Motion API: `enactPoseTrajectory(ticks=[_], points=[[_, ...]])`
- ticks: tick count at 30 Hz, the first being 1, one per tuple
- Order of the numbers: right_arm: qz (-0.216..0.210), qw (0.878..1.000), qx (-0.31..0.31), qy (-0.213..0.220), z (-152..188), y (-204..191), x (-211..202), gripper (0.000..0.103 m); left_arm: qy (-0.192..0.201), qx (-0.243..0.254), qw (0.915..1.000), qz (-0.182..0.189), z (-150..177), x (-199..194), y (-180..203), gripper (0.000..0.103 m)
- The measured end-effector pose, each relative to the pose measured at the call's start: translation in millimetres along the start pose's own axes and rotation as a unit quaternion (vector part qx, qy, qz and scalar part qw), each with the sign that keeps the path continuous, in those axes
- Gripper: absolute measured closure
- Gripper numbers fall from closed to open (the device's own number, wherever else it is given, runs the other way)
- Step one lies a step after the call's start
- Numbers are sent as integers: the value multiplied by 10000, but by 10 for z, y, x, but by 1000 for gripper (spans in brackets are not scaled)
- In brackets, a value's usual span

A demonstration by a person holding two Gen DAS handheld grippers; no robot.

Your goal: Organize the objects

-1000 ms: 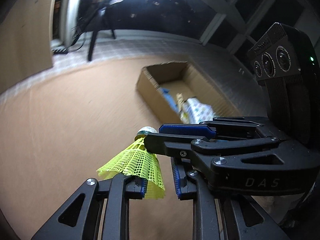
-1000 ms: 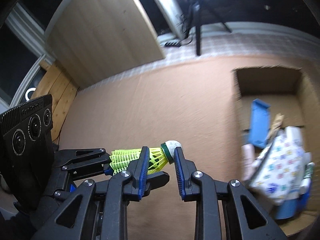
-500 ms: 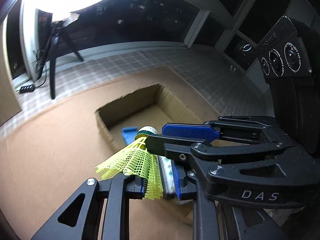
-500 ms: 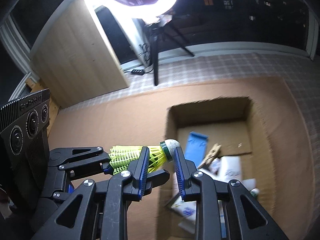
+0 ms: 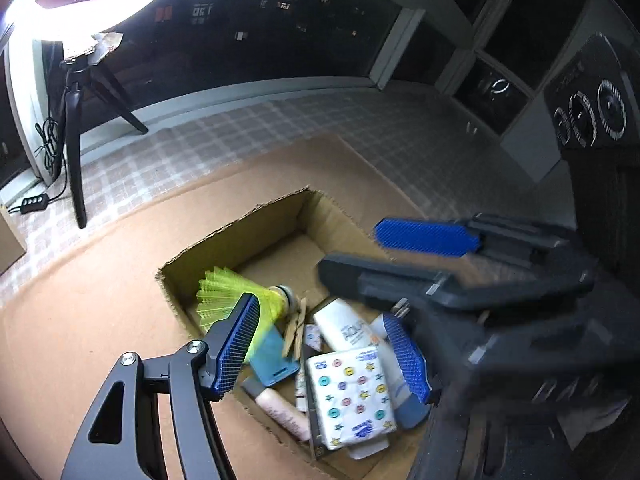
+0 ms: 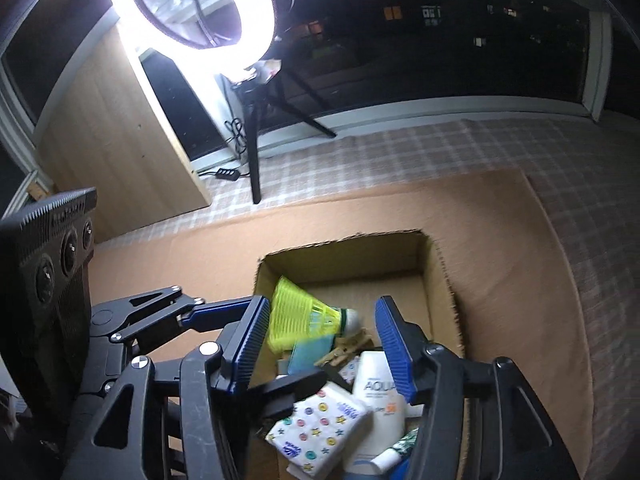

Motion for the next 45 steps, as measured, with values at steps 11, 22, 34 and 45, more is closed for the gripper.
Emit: enactPoseTrajectory(ticks=[11, 22, 34, 45], points=[[-49, 9997, 189, -129, 41, 30, 37, 48, 1, -73, 9995, -303, 156, -164, -164, 35], [25, 9998, 87, -156, 273, -276, -51, 45, 50, -336, 9969, -705, 594, -654, -405, 35], [56, 9992, -392, -1, 662, -1038, -306, 40, 440, -876, 9848, -1433, 1212, -1538, -718, 26], [-9, 9960, -891, 87, 1028, -1834, -502, 36, 728, -1174, 9704, -1979, 1800, -2317, -793, 16]])
Point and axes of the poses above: each gripper's, at about its wrist camera, not at the fingertips, and x roughly the way its jaws point, y to its right, z to its underside, the point moved 1 cm from there along x, roughly the way its jaws point, and after that the axes turned 9 degrees about z, right-handed, at the moved point
